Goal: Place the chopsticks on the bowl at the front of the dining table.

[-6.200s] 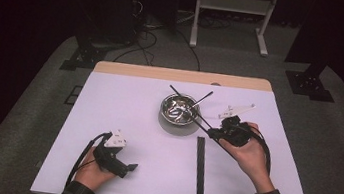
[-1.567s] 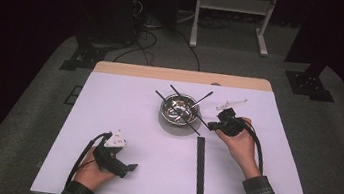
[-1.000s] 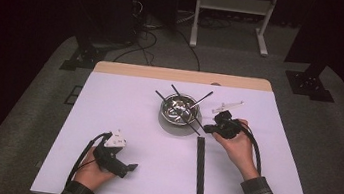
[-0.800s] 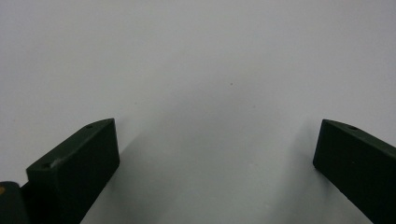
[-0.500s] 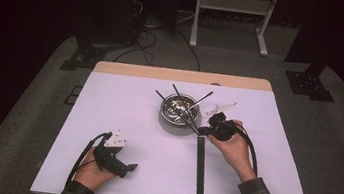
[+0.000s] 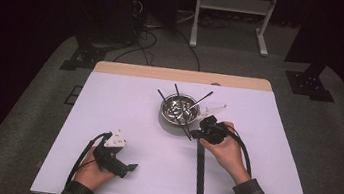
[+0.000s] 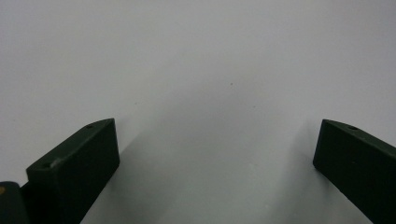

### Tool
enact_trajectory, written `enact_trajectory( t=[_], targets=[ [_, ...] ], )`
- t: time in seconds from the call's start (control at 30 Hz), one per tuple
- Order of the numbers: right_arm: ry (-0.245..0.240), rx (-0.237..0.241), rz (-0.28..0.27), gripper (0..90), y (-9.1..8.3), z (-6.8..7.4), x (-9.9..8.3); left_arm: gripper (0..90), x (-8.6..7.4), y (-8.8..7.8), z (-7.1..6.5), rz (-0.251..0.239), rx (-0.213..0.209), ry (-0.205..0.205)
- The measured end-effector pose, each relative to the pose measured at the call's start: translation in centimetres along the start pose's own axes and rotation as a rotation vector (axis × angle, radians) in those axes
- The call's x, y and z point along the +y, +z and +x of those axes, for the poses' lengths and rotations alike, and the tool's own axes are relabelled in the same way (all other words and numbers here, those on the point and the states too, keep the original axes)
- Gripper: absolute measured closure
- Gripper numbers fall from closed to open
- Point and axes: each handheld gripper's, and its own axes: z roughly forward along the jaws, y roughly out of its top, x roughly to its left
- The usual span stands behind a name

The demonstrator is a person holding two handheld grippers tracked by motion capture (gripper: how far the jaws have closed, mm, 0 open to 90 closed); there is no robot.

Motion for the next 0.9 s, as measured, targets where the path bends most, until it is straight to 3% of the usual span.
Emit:
enact_trajectory(
  t=[0.63,0.9],
  targets=[
    [-0.065,0.043,-0.009,89.8,0.8,2.2,0.9,0.0,0.0,0.0,0.0,-0.002,0.000,-0.003],
    [-0.064,0.061,-0.016,89.8,1.2,2.6,1.2,0.0,0.0,0.0,0.0,-0.002,0.000,-0.002]
  ],
)
